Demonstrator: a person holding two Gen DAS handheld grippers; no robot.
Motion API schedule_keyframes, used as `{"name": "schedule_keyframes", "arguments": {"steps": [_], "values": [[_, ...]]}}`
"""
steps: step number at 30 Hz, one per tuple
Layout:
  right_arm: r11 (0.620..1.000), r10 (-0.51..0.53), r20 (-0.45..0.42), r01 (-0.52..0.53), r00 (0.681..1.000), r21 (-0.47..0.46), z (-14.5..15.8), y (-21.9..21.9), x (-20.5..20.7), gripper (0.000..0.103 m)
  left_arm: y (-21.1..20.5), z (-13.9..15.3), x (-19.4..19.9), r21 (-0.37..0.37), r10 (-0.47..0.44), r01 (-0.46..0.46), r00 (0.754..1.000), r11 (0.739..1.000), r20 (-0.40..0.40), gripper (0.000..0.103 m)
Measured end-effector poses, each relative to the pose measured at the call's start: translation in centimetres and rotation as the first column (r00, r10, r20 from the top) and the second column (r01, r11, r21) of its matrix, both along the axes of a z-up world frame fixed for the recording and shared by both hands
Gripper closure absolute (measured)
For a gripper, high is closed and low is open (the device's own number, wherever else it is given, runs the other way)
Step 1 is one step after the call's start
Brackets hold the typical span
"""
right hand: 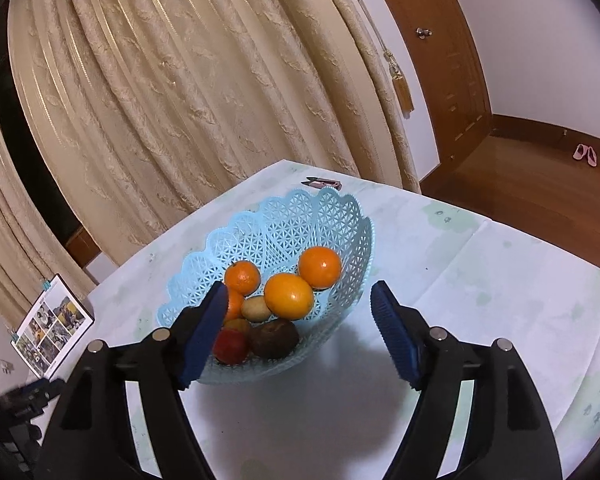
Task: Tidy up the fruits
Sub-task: 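Lower the yellow-brown fruit into the blue basket and open the right tool, then grasp the last red tomato with the left tool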
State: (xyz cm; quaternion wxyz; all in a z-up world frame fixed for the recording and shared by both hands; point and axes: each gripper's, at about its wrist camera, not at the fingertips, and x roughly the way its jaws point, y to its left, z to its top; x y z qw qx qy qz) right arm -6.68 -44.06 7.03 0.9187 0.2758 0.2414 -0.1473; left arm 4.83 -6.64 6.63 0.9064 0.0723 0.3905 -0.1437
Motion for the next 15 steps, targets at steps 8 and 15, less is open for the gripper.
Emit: {"name": "schedule_keyframes", "arguments": {"steps": [8, 15], "values": [[1.000, 0.008, -0.006, -0.008, 1.000, 0.001, -0.4, 0.8, 0.1, 0.028, 5.8, -3.0, 1.8, 0.001, 0.123, -0.123, 0.990, 0.992, -0.063, 0.014], [1.000, 0.009, -0.010, -0.009, 1.000, 0.002, -0.5, 0.9, 0.0, 0.028, 5.3, -4.7, 3.3, 0.053, 0.165, -0.161, 0.983, 0.986, -0.080, 0.070]]}}
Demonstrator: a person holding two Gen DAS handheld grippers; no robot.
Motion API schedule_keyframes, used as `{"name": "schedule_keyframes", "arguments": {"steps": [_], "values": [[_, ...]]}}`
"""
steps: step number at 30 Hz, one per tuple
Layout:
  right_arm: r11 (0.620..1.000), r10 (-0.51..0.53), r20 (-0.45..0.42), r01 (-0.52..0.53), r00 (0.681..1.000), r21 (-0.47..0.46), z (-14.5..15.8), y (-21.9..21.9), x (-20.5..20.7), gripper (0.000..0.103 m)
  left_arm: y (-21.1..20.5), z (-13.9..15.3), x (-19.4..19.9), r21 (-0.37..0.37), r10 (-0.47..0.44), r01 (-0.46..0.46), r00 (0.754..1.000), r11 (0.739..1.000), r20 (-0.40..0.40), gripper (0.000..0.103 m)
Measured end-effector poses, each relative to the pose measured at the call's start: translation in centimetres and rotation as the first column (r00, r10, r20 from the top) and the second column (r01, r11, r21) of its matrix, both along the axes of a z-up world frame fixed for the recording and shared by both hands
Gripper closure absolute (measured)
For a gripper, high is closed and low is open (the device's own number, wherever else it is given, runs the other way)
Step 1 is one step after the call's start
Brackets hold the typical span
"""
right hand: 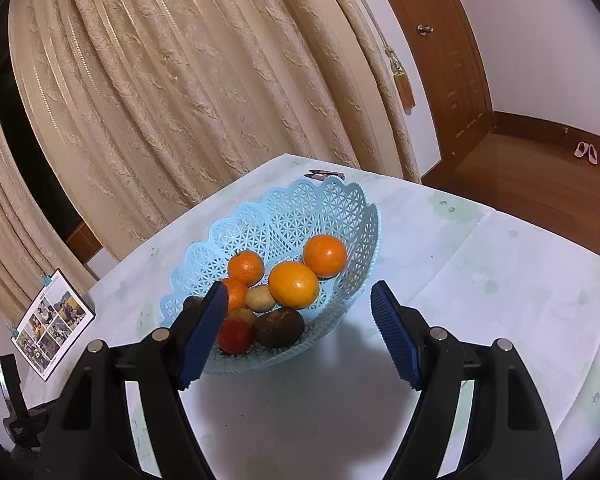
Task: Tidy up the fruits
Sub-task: 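Grasp the last red tomato with the left tool, then lower the red tomato into the blue basket and open the left tool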
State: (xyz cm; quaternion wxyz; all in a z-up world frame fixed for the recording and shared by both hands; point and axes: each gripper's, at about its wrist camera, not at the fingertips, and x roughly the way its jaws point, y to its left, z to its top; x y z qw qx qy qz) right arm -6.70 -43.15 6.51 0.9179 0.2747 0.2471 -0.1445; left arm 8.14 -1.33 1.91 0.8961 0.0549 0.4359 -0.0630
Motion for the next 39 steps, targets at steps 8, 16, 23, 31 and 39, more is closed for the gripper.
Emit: {"name": "schedule_keyframes", "arguments": {"steps": [8, 16, 23, 31, 39], "values": [[1.000, -0.018, 0.005, 0.018, 1.000, 0.005, 0.0, -0.8, -0.4, 0.028, -5.3, 2.8, -1.6, -0.029, -0.130, 0.131, 0.991, 0.991, 0.036, 0.075], [0.998, -0.062, 0.010, 0.062, 0.998, -0.007, 0.3, -1.8, -1.0, 0.028, -15.6, 5.3, -3.0, -0.075, -0.345, 0.350, 0.936, 0.934, 0.072, 0.075], [0.998, -0.070, 0.015, 0.070, 0.997, 0.000, 0.4, -2.4, -1.2, 0.028, -22.8, 6.0, -3.3, -0.091, -0.460, 0.468, 0.883, 0.879, 0.091, 0.075], [0.997, -0.071, 0.013, 0.071, 0.997, 0.008, 0.4, -2.5, -1.2, 0.028, -27.5, 5.9, -2.2, -0.077, -0.505, 0.514, 0.857, 0.855, 0.105, 0.075], [0.997, -0.071, 0.007, 0.071, 0.997, 0.011, 0.3, -2.6, -1.1, 0.028, -29.3, 5.5, -1.9, -0.060, -0.523, 0.531, 0.845, 0.845, 0.112, 0.075]]}}
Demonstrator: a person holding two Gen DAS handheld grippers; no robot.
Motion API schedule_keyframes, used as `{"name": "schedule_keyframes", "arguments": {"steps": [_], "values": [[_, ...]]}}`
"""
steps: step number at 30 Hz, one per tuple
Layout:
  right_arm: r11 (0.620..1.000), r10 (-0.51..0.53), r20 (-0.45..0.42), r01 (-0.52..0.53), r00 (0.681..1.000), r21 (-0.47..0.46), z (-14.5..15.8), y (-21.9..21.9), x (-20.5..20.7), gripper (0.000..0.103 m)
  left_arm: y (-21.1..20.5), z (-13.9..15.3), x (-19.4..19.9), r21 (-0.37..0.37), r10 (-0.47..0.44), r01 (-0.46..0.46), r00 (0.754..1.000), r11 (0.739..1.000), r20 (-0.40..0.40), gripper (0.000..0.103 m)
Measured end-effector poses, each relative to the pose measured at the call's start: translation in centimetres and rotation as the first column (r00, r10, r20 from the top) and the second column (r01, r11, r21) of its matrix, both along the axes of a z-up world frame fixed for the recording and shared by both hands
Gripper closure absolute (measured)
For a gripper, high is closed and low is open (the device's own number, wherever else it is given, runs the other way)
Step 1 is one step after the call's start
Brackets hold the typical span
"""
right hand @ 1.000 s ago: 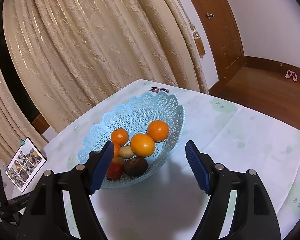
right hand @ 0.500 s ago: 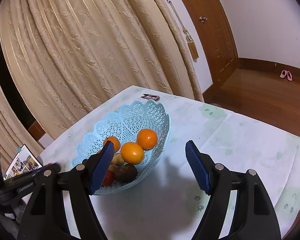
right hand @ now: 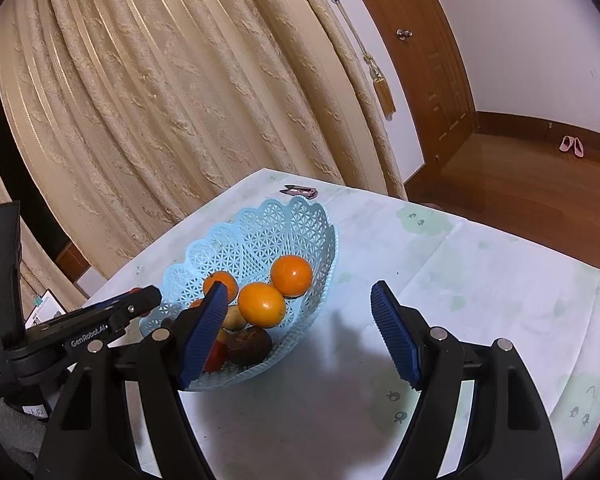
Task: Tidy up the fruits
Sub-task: 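Lower the red tomato into the blue basket and open the left tool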
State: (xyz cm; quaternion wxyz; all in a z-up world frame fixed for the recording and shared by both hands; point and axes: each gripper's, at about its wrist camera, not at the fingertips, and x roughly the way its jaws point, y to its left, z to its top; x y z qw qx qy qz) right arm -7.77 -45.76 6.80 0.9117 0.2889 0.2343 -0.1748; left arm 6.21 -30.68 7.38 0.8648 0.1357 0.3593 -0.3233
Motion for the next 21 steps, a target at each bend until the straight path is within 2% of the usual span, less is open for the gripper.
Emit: {"name": "schedule_keyframes", "arguments": {"steps": [18, 19, 21], "values": [[1.000, -0.004, -0.011, 0.004, 1.000, 0.008, -0.5, -0.1, 0.1, 0.028, -1.6, 0.0, -0.2, 0.006, -0.018, 0.018, 0.999, 1.000, 0.040, 0.074], [1.000, -0.003, -0.011, 0.003, 1.000, 0.008, -0.5, -0.1, 0.1, 0.028, -1.5, 0.0, -0.2, 0.006, -0.017, 0.017, 0.999, 1.000, 0.040, 0.071], [1.000, -0.004, -0.011, 0.004, 1.000, 0.008, -0.5, -0.1, 0.1, 0.027, -1.5, 0.0, -0.3, 0.006, -0.013, 0.013, 0.999, 1.000, 0.049, 0.054]]}}
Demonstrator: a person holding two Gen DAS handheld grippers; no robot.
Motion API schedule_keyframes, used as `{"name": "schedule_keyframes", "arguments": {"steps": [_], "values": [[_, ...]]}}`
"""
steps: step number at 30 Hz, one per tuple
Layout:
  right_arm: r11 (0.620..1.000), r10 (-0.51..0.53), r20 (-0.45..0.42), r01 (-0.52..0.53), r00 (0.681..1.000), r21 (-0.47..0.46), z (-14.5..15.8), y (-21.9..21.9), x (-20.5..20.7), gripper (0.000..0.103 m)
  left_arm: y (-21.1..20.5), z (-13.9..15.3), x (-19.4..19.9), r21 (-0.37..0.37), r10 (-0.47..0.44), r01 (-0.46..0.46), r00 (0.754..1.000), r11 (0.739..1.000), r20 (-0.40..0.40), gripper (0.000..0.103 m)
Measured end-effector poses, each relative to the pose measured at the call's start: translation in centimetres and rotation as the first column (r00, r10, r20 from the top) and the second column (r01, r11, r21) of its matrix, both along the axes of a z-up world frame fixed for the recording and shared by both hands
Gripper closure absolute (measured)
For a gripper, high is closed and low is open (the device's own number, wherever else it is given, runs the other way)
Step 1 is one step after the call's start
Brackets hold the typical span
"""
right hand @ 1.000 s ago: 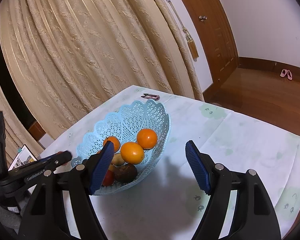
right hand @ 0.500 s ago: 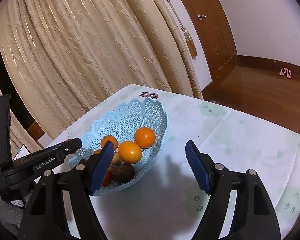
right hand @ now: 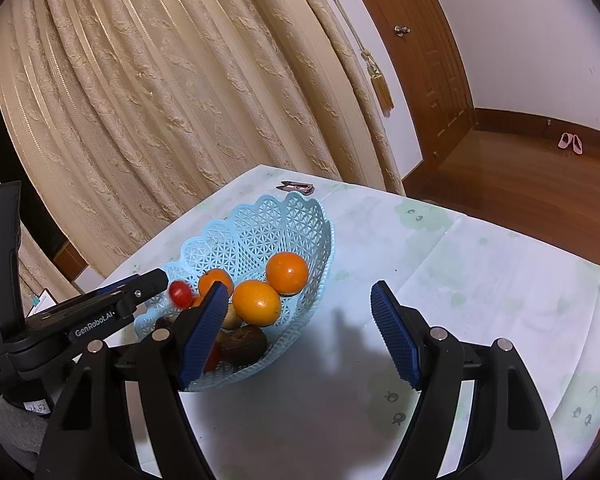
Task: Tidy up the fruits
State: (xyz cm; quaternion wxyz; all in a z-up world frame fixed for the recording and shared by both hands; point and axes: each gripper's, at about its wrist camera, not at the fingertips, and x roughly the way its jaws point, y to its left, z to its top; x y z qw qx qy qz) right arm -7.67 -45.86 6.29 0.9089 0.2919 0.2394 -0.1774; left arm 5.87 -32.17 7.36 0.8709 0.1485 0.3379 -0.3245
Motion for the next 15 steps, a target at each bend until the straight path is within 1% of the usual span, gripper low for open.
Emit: {"name": "schedule_keyframes", "arguments": {"steps": [1, 2, 3, 5, 7, 10, 11, 13, 15], "values": [[1.000, 0.000, 0.000, 0.000, 1.000, 0.000, 0.0, 0.0, 0.0, 0.024, 0.1, 0.1, -0.1, -0.001, 0.002, -0.002, 1.000, 1.000, 0.012, 0.039], [1.000, -0.002, 0.002, 0.002, 1.000, 0.001, 0.0, 0.0, 0.0, 0.020, 0.1, 0.2, -0.3, 0.001, 0.007, -0.007, 1.000, 1.000, 0.029, 0.032], [1.000, -0.007, 0.007, 0.007, 1.000, 0.001, 0.1, 0.0, -0.1, 0.017, 0.2, 0.3, -0.5, 0.006, 0.011, -0.011, 0.999, 1.000, 0.049, 0.030], [1.000, -0.008, 0.009, 0.008, 1.000, 0.000, 0.2, -0.1, -0.1, 0.016, 0.3, 0.6, -0.7, 0.011, 0.012, -0.013, 0.998, 1.000, 0.066, 0.019], [1.000, -0.004, 0.009, 0.004, 1.000, -0.002, 0.3, -0.1, -0.2, 0.010, 0.7, 0.9, -0.8, 0.011, 0.030, -0.031, 0.995, 0.999, 0.092, 0.018], [1.000, -0.004, 0.000, 0.004, 1.000, -0.021, 0.4, 0.0, -0.5, 0.008, 1.4, 1.2, -1.0, 0.022, 0.067, -0.070, 0.989, 0.997, 0.130, 0.013], [0.999, -0.003, -0.008, 0.003, 1.000, -0.034, 0.5, 0.1, -0.6, 0.007, 1.6, 1.3, -1.1, 0.020, 0.074, -0.078, 0.987, 0.997, 0.143, 0.013], [0.997, 0.010, -0.022, -0.012, 1.000, -0.070, 0.6, 0.6, -0.7, 0.005, 2.1, 1.4, -1.3, 0.020, 0.086, -0.091, 0.983, 0.996, 0.165, 0.012], [0.994, 0.031, -0.042, -0.035, 0.999, -0.108, 0.6, 1.1, -0.8, 0.005, 2.6, 1.4, -1.6, 0.030, 0.108, -0.116, 0.974, 0.993, 0.197, 0.009]]}}
